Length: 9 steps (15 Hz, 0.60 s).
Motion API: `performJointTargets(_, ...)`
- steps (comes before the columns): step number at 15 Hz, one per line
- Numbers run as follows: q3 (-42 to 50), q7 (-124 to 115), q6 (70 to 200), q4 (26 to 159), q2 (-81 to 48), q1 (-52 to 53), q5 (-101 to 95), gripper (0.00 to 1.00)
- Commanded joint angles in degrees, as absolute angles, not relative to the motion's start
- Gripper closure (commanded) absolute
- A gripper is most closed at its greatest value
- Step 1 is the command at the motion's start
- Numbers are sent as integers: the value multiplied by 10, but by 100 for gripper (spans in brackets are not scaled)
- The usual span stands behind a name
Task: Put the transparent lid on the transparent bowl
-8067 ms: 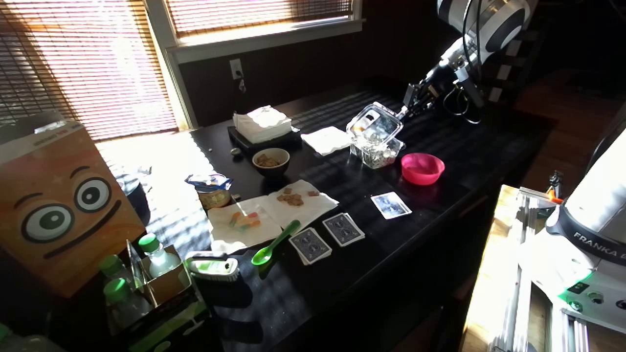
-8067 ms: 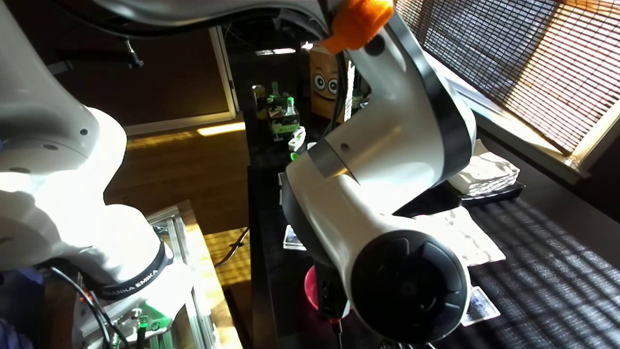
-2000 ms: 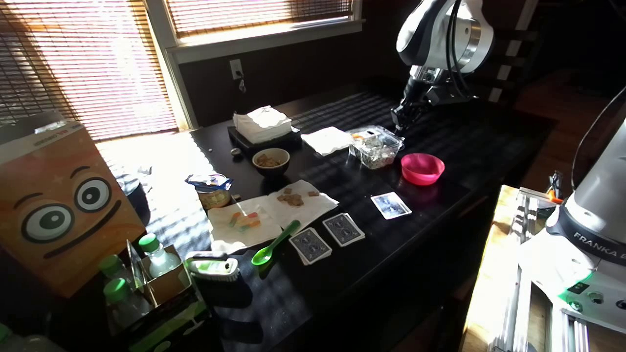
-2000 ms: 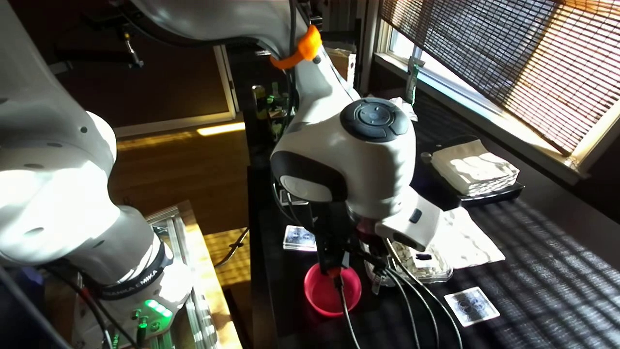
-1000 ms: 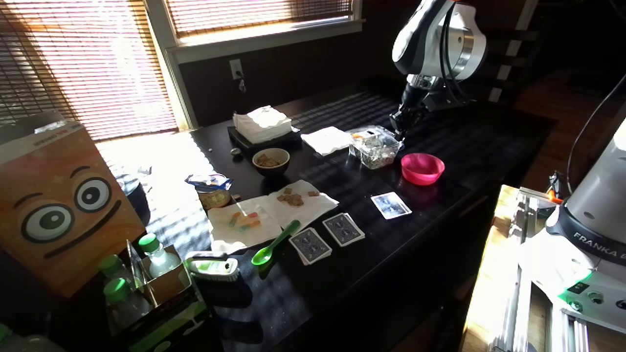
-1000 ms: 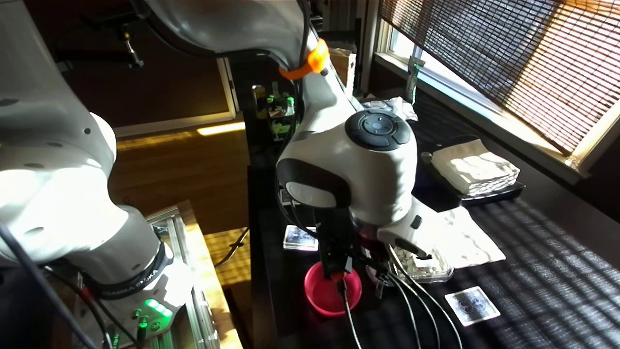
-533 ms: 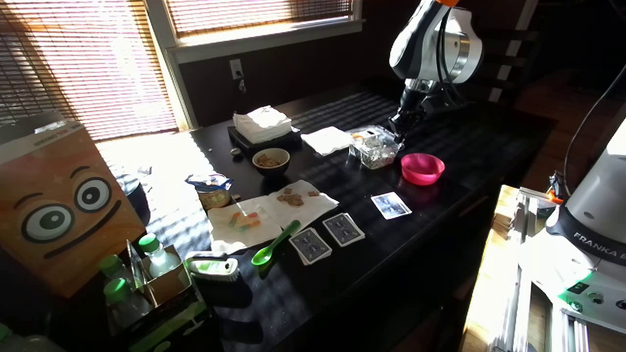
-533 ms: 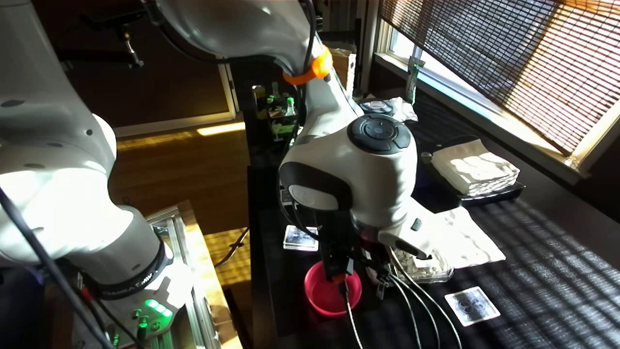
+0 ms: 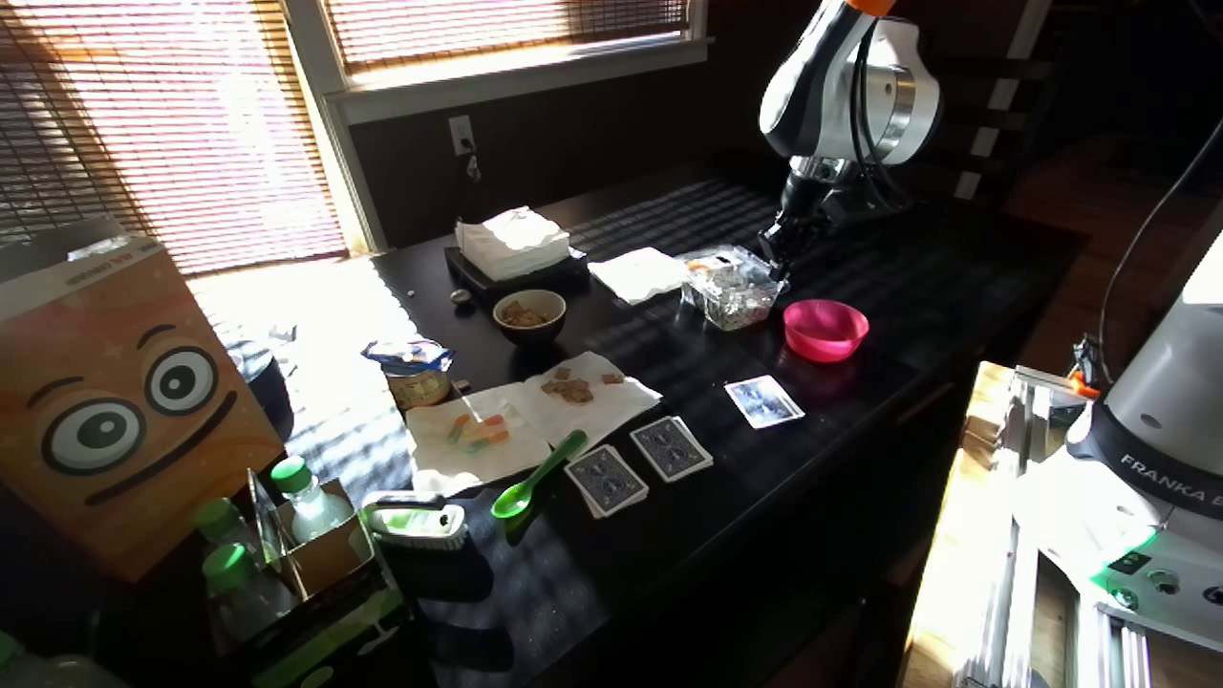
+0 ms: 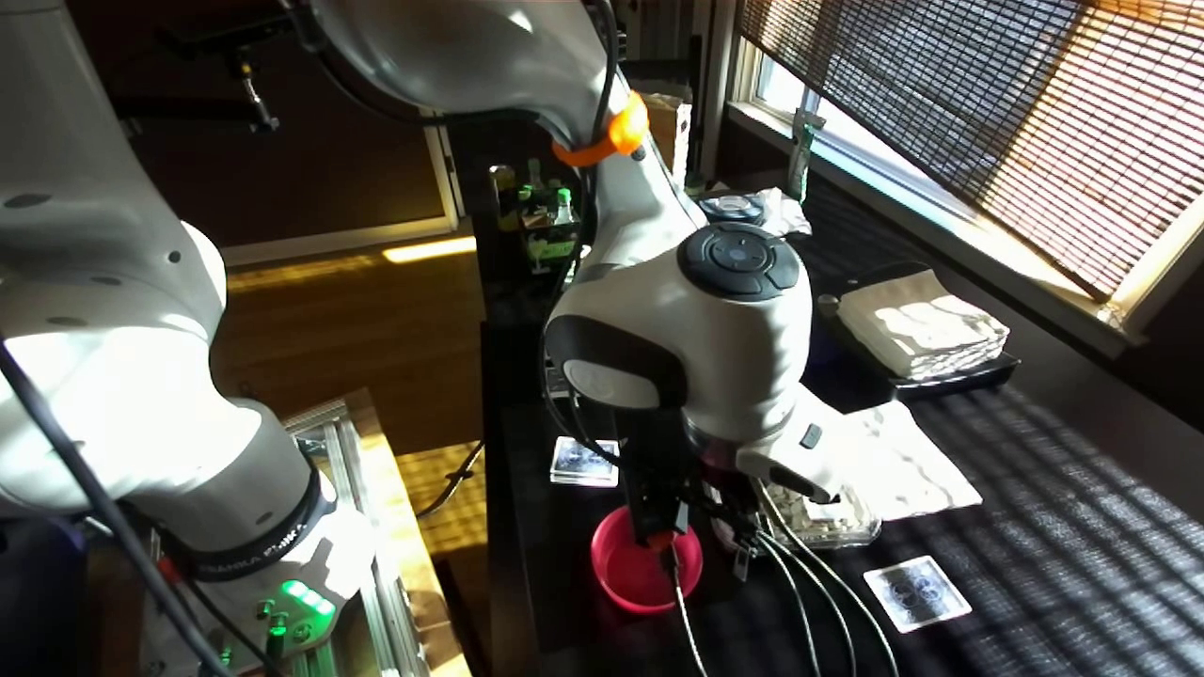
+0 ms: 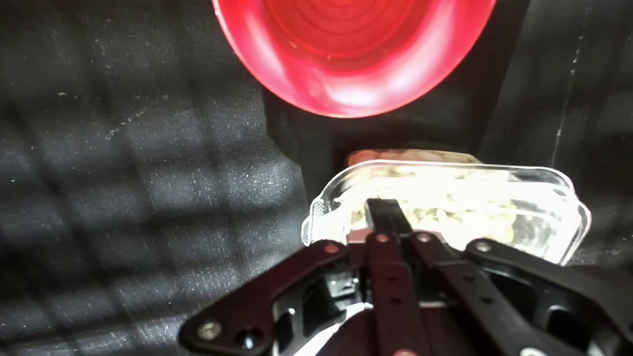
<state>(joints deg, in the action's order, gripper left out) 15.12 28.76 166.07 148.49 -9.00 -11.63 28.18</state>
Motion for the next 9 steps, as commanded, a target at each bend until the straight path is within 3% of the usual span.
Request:
performJointTargets(1,149,276,1666,1484,-83,-112,287,100)
performJointTargets(9,139,286,1606,1491,-36,-107,296,100)
